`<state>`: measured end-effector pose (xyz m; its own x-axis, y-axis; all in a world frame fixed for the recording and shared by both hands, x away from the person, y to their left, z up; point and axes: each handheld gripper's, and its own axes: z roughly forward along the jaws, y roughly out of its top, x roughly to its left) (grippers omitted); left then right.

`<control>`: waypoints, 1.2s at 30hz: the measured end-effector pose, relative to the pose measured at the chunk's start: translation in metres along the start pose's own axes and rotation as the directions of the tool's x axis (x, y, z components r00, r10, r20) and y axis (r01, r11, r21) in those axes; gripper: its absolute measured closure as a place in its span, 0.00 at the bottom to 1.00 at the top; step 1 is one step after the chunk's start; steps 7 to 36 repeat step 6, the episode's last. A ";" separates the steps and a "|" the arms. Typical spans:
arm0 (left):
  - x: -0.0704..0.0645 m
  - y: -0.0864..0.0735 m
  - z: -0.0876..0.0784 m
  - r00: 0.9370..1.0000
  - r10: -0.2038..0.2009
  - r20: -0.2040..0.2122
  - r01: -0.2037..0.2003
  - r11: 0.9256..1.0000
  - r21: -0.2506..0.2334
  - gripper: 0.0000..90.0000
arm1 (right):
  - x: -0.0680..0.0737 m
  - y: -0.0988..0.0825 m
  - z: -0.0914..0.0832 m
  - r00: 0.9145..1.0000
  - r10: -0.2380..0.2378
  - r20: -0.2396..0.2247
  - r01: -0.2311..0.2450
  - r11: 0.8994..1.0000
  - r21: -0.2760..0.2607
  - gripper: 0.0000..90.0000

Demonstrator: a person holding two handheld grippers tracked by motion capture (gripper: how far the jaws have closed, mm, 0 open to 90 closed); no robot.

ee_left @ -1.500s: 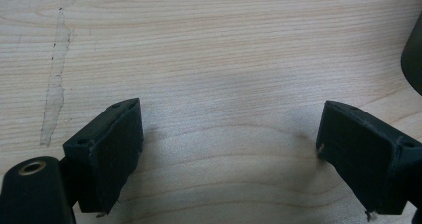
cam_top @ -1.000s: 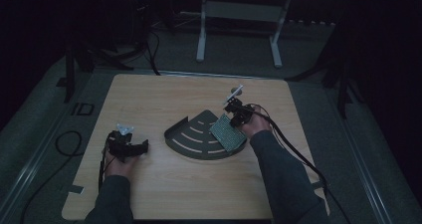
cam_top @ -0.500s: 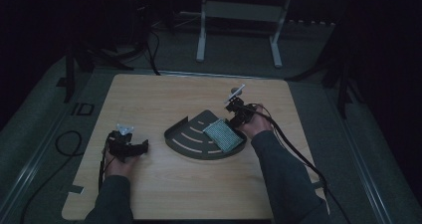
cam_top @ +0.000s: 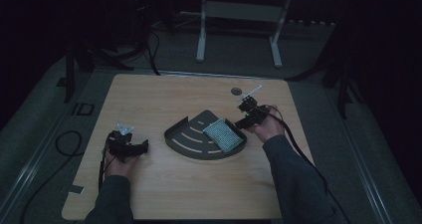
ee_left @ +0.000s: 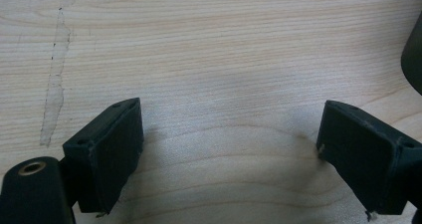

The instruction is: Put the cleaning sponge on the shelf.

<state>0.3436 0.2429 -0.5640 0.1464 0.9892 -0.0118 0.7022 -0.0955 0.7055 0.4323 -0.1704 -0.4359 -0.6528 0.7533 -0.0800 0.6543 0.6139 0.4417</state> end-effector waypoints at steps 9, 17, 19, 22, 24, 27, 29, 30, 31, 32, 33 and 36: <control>0.000 0.000 0.000 1.000 -0.001 0.000 0.001 1.000 -0.001 0.13 | -0.006 -0.012 -0.010 1.000 0.031 0.002 -0.031 0.999 -0.026 0.47; 0.000 0.000 0.000 1.000 -0.001 0.000 0.001 1.000 -0.001 0.13 | -0.006 -0.012 -0.010 1.000 0.031 0.002 -0.031 0.999 -0.026 0.47; 0.000 0.000 0.000 1.000 -0.001 0.000 0.001 1.000 -0.001 0.13 | -0.006 -0.012 -0.010 1.000 0.031 0.002 -0.031 0.999 -0.026 0.47; 0.000 0.000 0.000 1.000 -0.001 0.000 0.001 1.000 -0.001 0.13 | -0.006 -0.012 -0.010 1.000 0.031 0.002 -0.031 0.999 -0.026 0.47; 0.000 0.000 0.000 1.000 -0.001 0.000 0.001 1.000 -0.001 0.13 | -0.006 -0.012 -0.010 1.000 0.031 0.002 -0.031 0.999 -0.026 0.47; 0.000 0.000 0.000 1.000 -0.001 0.000 0.001 1.000 -0.001 0.13 | -0.006 -0.012 -0.010 1.000 0.031 0.002 -0.031 0.999 -0.026 0.47; 0.000 0.000 0.000 1.000 -0.001 0.000 0.001 1.000 -0.001 0.13 | -0.006 -0.012 -0.010 1.000 0.031 0.002 -0.031 0.999 -0.026 0.47; 0.000 0.000 0.000 1.000 -0.001 0.000 0.001 1.000 -0.001 0.13 | -0.006 -0.012 -0.010 1.000 0.031 0.002 -0.031 0.999 -0.026 0.47; 0.000 0.000 0.000 1.000 -0.001 0.000 0.001 1.000 -0.001 0.13 | -0.006 -0.012 -0.010 1.000 0.031 0.002 -0.031 0.999 -0.026 0.47; 0.000 0.000 0.000 1.000 -0.001 0.000 0.001 1.000 -0.001 0.13 | -0.006 -0.012 -0.010 1.000 0.031 0.002 -0.031 0.999 -0.026 0.47; 0.000 0.000 0.000 1.000 -0.001 0.000 0.001 1.000 -0.001 0.13 | -0.006 -0.012 -0.010 1.000 0.031 0.002 -0.031 0.999 -0.026 0.47; 0.000 0.000 0.000 1.000 -0.001 0.000 0.001 1.000 -0.001 0.13 | -0.006 -0.012 -0.010 1.000 0.031 0.002 -0.031 0.999 -0.026 0.47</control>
